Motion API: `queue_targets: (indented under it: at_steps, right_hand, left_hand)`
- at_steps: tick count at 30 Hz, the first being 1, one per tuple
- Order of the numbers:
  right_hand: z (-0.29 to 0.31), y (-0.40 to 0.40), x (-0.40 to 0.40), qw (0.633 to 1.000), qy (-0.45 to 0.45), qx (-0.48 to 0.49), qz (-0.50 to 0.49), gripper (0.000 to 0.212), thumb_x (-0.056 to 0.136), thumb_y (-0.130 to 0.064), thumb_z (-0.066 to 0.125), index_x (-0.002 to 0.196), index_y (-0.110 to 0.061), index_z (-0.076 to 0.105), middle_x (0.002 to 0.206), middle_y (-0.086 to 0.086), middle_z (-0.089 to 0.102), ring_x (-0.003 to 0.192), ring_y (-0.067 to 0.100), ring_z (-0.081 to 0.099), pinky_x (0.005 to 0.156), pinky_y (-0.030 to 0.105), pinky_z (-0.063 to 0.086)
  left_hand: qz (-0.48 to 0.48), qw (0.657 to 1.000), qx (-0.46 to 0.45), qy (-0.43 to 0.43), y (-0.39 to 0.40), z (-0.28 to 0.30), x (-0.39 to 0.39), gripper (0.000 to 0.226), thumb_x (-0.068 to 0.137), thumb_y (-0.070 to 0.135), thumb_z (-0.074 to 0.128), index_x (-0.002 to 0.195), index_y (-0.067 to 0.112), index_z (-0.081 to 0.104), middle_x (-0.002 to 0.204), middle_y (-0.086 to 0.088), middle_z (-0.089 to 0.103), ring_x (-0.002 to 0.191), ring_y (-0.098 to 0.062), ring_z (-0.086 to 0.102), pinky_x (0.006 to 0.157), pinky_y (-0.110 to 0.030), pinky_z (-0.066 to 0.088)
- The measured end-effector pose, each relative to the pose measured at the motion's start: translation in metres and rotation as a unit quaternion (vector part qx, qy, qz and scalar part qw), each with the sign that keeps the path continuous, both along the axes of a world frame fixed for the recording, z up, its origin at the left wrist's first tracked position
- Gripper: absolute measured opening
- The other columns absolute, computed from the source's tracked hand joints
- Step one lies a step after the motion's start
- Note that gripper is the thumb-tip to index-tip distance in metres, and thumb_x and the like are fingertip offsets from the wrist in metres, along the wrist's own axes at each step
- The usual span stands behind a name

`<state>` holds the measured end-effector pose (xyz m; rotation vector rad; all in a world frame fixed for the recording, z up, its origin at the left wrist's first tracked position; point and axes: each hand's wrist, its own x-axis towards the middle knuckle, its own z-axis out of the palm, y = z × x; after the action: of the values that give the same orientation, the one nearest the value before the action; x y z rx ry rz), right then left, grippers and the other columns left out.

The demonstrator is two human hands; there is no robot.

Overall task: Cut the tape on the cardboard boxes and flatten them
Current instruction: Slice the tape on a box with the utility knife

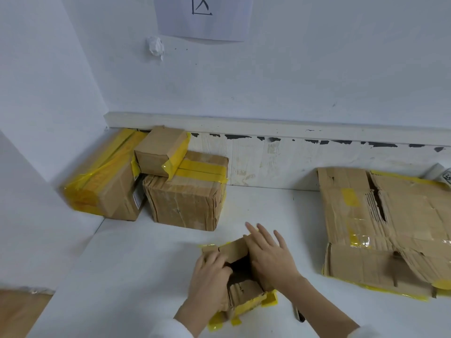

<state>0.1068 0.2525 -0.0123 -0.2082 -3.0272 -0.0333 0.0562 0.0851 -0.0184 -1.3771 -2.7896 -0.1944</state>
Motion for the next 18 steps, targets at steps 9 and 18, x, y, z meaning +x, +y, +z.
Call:
queue_targets:
  at_steps: [9,18]
  right_hand:
    - [-0.013,-0.037,-0.024,0.991,-0.092,0.064,-0.067,0.060,0.041,-0.031,0.090,0.098,-0.022,0.072,0.087,0.013,0.067,0.079,0.037,0.066,0.062,0.039,0.056]
    - [0.002,0.017,-0.044,0.974,-0.125,-0.175,-0.071,0.036,0.100,-0.040,0.035,0.086,-0.016,0.057,0.097,0.004,0.054,0.089,0.023,0.054,0.073,0.025,0.039]
  left_hand:
    - [0.035,0.983,-0.124,-0.128,-0.001,-0.020,0.014,0.070,0.081,0.064,0.047,0.131,0.015,0.042,0.141,0.007,0.033,0.143,-0.023,-0.018,0.110,-0.056,-0.009]
    - [-0.079,0.978,0.130,-0.139,-0.031,-0.034,0.004,0.014,0.086,0.021,0.060,0.080,0.016,0.048,0.146,0.015,0.028,0.143,-0.029,0.018,0.116,-0.035,0.015]
